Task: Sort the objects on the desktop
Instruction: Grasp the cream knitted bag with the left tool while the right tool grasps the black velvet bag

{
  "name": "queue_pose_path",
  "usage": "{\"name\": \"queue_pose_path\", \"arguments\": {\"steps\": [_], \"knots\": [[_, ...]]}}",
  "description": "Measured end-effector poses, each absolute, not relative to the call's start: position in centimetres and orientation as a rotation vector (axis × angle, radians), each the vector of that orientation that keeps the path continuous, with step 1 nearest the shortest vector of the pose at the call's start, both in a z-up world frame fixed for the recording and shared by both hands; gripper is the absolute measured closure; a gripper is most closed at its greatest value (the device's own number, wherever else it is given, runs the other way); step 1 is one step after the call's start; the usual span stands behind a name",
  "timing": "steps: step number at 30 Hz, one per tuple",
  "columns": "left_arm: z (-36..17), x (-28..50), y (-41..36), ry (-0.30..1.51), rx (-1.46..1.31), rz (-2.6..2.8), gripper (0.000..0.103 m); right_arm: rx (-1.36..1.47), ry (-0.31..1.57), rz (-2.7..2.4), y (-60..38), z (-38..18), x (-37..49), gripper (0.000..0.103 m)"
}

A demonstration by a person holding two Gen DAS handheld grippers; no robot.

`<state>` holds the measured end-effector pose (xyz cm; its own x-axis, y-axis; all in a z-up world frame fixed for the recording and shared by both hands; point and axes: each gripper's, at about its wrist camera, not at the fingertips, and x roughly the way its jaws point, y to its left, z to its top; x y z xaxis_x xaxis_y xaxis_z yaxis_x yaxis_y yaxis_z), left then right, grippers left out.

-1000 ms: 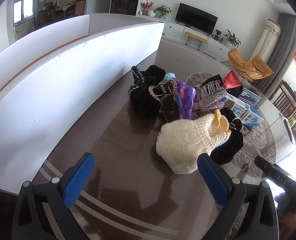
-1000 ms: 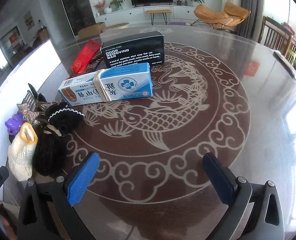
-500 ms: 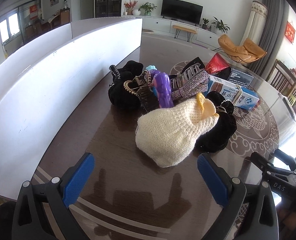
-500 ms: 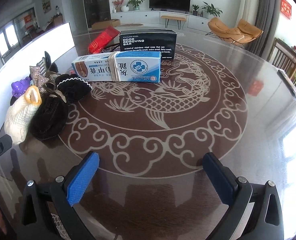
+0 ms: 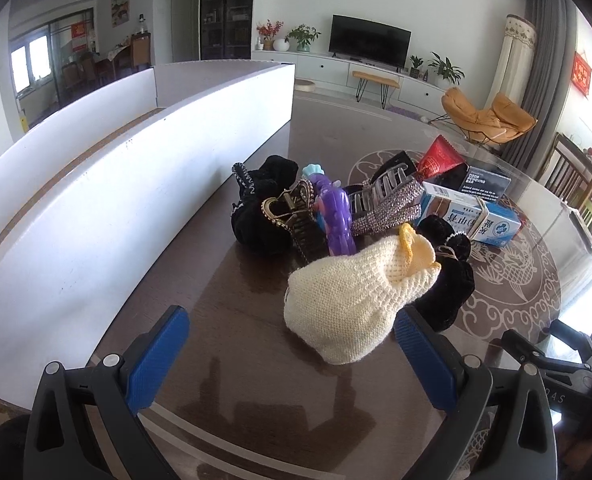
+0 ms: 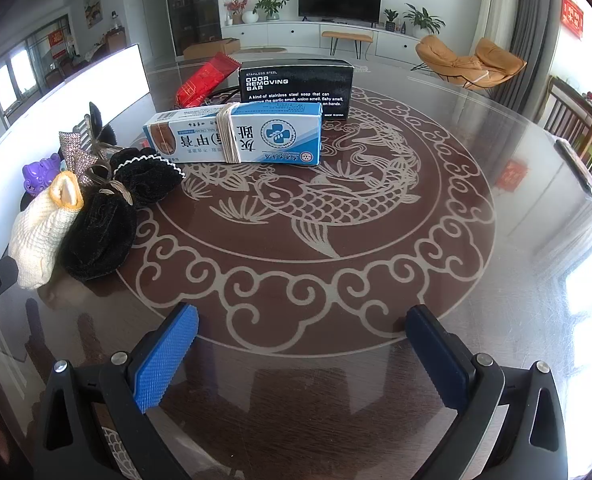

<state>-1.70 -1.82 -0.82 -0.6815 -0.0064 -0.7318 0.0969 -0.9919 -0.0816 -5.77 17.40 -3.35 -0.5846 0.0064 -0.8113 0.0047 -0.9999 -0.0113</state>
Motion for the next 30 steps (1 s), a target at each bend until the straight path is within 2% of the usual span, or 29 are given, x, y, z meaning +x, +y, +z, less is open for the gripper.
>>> {"name": "queue_pose_path", "arguments": {"steps": [5, 8, 10, 13, 18, 28, 30], "knots": [[-1.3, -5.3, -0.3, 0.049, 1.323, -2.863, 0.0, -1.431, -0.019, 2.795, 17.4, -3.4, -5.8, 0.0], [-2.0, -6.3, 0.6, 0.069, 1.433, -2.933, 0.0, -1.431, -0.019, 2.795, 17.4, -3.4, -5.8, 0.0], [-3.0, -6.6, 1.4, 0.119, 1.614, -2.966, 0.0, -1.431, -0.019, 2.795, 17.4, -3.4, -5.8, 0.0], [-2.9, -5.4, 2.9, -0.042, 1.735, -3.006, 0.0, -1.431, -0.019, 2.795, 17.4, -3.4, -5.8, 0.0], [-1.2, -4.1, 1.8, 0.007, 1.584, -3.017, 0.0, -1.431, -0.019, 2.795, 17.4, -3.4, -5.8, 0.0], [-2.8, -6.3, 1.4, -0.025, 1.606, -2.921, 0.0, -1.431, -0.019, 2.795, 17.4, -3.4, -5.8, 0.0], [-2.6, -5.9, 1.1, -0.028, 1.567, -2.932, 0.023, -1.431, -0.019, 2.795, 17.4, -3.4, -5.8, 0.0]]}}
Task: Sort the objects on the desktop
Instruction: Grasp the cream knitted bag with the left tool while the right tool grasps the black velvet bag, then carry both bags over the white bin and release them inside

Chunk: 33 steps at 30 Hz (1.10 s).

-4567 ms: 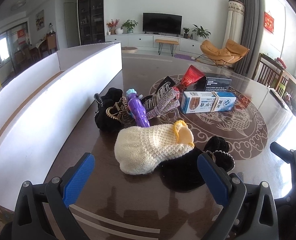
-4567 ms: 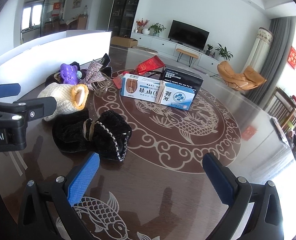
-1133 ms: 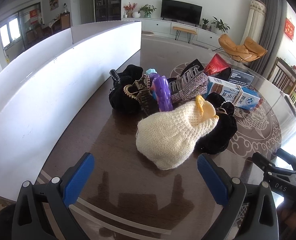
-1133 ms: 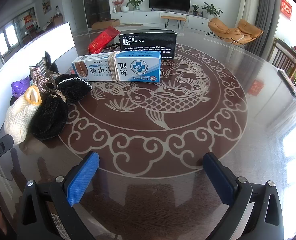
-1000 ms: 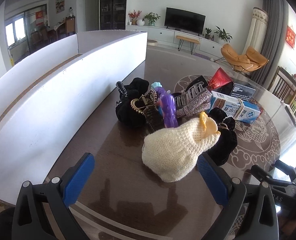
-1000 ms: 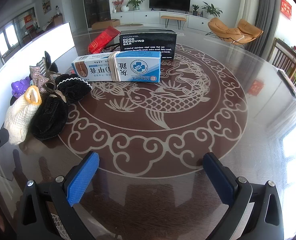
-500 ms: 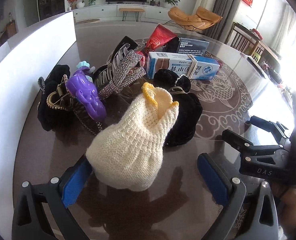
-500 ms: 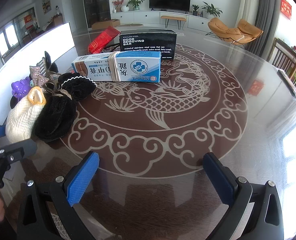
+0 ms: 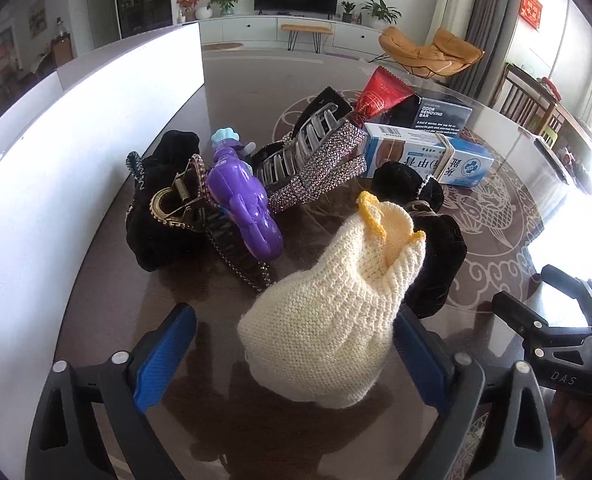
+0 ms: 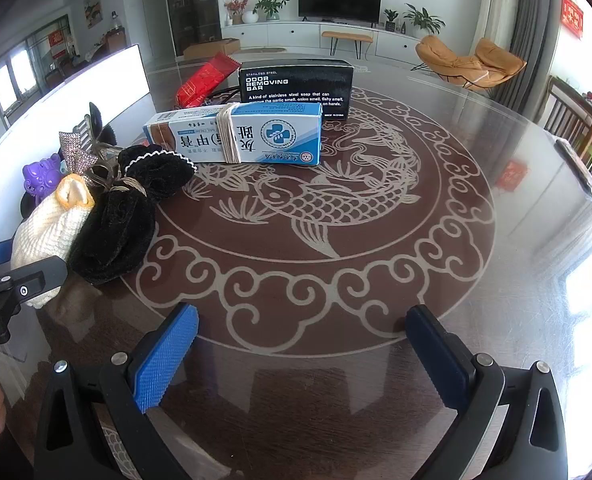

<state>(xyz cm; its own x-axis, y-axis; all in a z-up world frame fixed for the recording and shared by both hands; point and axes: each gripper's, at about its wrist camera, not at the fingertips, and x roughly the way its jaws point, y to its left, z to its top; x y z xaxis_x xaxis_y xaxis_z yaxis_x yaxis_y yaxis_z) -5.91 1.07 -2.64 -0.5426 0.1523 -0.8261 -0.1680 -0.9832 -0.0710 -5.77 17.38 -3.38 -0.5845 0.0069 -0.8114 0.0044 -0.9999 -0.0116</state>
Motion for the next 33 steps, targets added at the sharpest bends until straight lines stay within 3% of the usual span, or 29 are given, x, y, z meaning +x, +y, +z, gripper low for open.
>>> {"name": "queue_pose_path", "arguments": {"steps": [1, 12, 17, 21, 23, 25, 26, 27, 33], "knots": [[-2.5, -5.7, 0.9, 0.0, -1.385, 2.597, 0.045, -1.431, -0.019, 2.795, 17.4, -3.4, -5.8, 0.0], [-2.5, -2.2, -3.7, -0.388, -1.479, 2.586, 0.046, -1.428, 0.028, 2.849, 17.5, -3.1, -5.8, 0.0], [-2.8, -2.4, -3.7, -0.346, -1.507, 2.722, 0.045, -1.436, 0.1, 3.1, 13.0, 0.9, -7.2, 0.0], [-2.6, -1.9, -4.0, -0.335, -1.504, 2.749, 0.045, -1.624, 0.097, 3.041, 8.7, -0.1, -11.4, 0.001], [-2.5, -1.7, -4.6, -0.37, -1.494, 2.747, 0.045, -1.672, 0.008, 3.02, 6.9, -1.4, -12.3, 0.011], [-2.3, -1.5, -5.1, -0.417, -1.471, 2.739, 0.045, -1.651, -0.126, 3.013, 5.9, -2.2, -12.0, 0.05], [-2.1, -1.4, -5.3, -0.439, -1.454, 2.732, 0.045, -1.632, -0.152, 3.027, 6.0, -2.2, -11.7, 0.053], [-2.0, -1.2, -5.5, -0.46, -1.433, 2.726, 0.045, -1.636, -0.145, 3.029, 6.3, -2.1, -11.3, 0.064], [1.0, 0.6, -6.3, -0.547, -1.293, 2.705, 0.046, -1.545, -0.223, 3.097, 9.0, 1.3, -7.9, 0.066]]}}
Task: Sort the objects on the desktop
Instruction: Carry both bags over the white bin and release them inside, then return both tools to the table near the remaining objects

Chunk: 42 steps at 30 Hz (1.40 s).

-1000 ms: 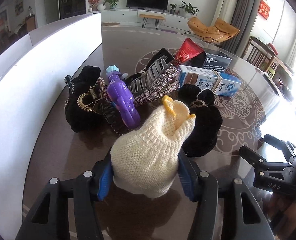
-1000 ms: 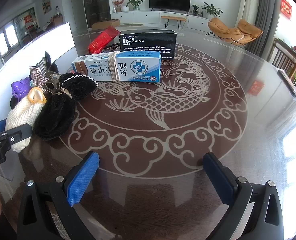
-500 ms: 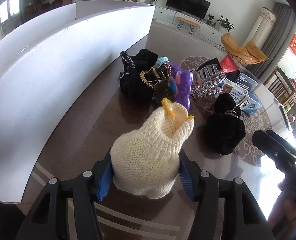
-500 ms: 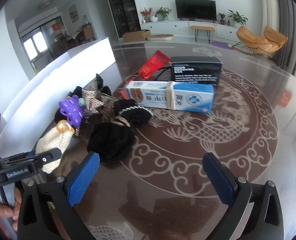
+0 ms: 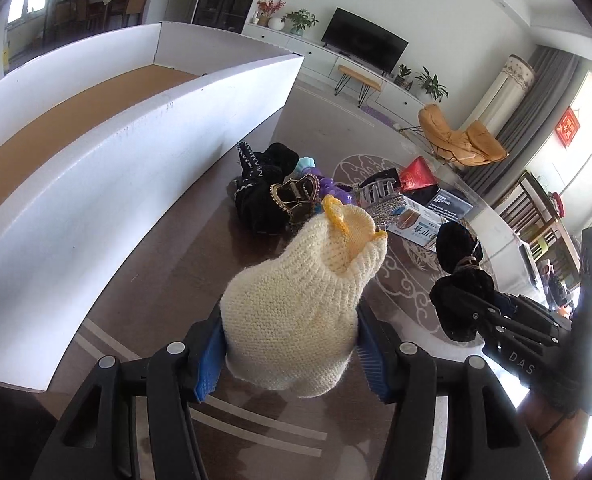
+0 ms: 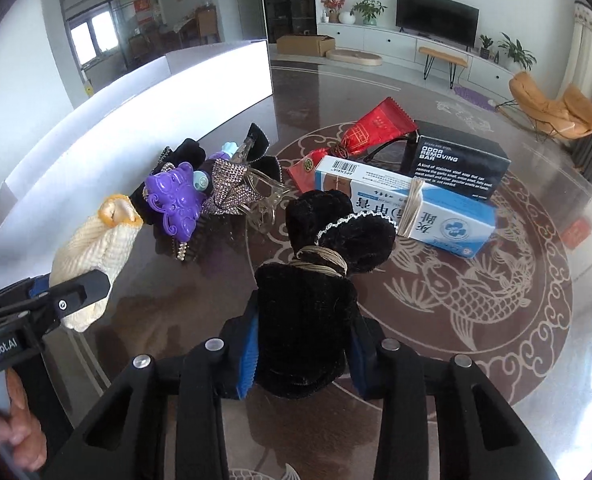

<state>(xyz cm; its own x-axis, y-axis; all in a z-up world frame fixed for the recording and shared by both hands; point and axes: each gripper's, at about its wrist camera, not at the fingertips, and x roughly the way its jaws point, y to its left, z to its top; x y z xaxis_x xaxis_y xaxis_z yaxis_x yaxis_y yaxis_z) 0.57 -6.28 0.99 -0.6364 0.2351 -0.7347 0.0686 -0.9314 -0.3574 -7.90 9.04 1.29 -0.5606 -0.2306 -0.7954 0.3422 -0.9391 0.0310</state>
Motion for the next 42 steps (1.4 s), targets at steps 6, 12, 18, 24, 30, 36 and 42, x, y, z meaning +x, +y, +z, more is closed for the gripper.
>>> {"name": "queue_pose_path", "arguments": {"steps": [6, 12, 18, 24, 30, 36, 42], "knots": [[7.7, 1.2, -11.9, -0.68, -1.148, 2.776, 0.046, 1.126, 0.157, -2.426, 5.7, 7.1, -7.4, 0.065], [10.1, -1.0, -22.6, -0.707, -1.203, 2.998, 0.046, 0.96, 0.164, -2.27, -5.4, 11.9, -9.1, 0.065], [6.6, -4.2, -29.6, -0.671, -1.475, 3.049, 0.046, 0.97, 0.268, -2.142, -17.4, 10.4, -12.1, 0.065], [3.9, -5.6, -30.2, -0.516, -1.673, 3.058, 0.038, 1.219, 0.337, -2.033, -22.6, 4.7, -15.3, 0.037], [4.8, -3.9, -27.6, -0.486, -1.545, 3.091, 0.022, 1.15, 0.257, -2.097, -19.5, 5.8, -14.4, 0.018], [7.6, -1.6, -20.4, -0.493, -1.298, 3.004, 0.021, 0.956, 0.198, -2.275, -10.0, 9.0, -10.8, 0.0], [7.4, 0.8, -8.7, -0.38, -1.16, 2.788, 0.0, 0.978, 0.32, -2.512, 2.0, 5.8, -8.3, 0.0]]}}
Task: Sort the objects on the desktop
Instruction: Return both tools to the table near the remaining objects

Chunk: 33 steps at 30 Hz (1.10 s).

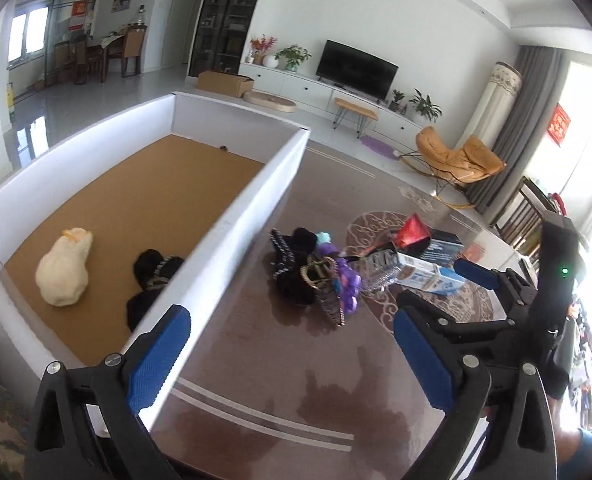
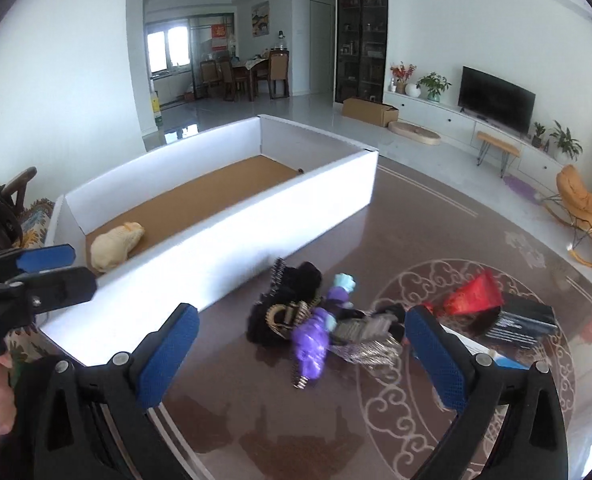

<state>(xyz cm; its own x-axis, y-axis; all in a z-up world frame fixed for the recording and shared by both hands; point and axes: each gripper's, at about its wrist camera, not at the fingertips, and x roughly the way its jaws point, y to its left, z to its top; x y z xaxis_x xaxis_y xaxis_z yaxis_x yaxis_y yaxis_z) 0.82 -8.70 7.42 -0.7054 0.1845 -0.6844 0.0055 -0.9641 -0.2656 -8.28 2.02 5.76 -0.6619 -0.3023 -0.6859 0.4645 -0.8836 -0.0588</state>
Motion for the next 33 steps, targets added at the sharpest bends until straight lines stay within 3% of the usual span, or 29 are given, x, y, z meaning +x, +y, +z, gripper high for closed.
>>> {"name": "queue_pose_path", "arguments": {"steps": [6, 12, 21, 33], "knots": [[2.5, -0.8, -0.4, -0.252, -1.373, 2.662, 0.0, 1.257, 0.288, -2.622, 12.0, -0.3, -7.6, 0.0], [-1.5, -1.5, 0.6, -0.231, -1.429, 2.7, 0.0, 1.336, 0.195, -2.663, 15.6, -3.3, -5.1, 0.0], [-3.1, -1.6, -0.9, -0.373, -1.469, 2.68, 0.0, 1.376, 0.113, -2.688, 15.8, -3.4, -5.4, 0.0], [-3.4, -1.5, 0.4, -0.204, -1.521, 2.737, 0.0, 1.376, 0.112, -2.686, 15.9, -3.4, -5.3, 0.0]]}}
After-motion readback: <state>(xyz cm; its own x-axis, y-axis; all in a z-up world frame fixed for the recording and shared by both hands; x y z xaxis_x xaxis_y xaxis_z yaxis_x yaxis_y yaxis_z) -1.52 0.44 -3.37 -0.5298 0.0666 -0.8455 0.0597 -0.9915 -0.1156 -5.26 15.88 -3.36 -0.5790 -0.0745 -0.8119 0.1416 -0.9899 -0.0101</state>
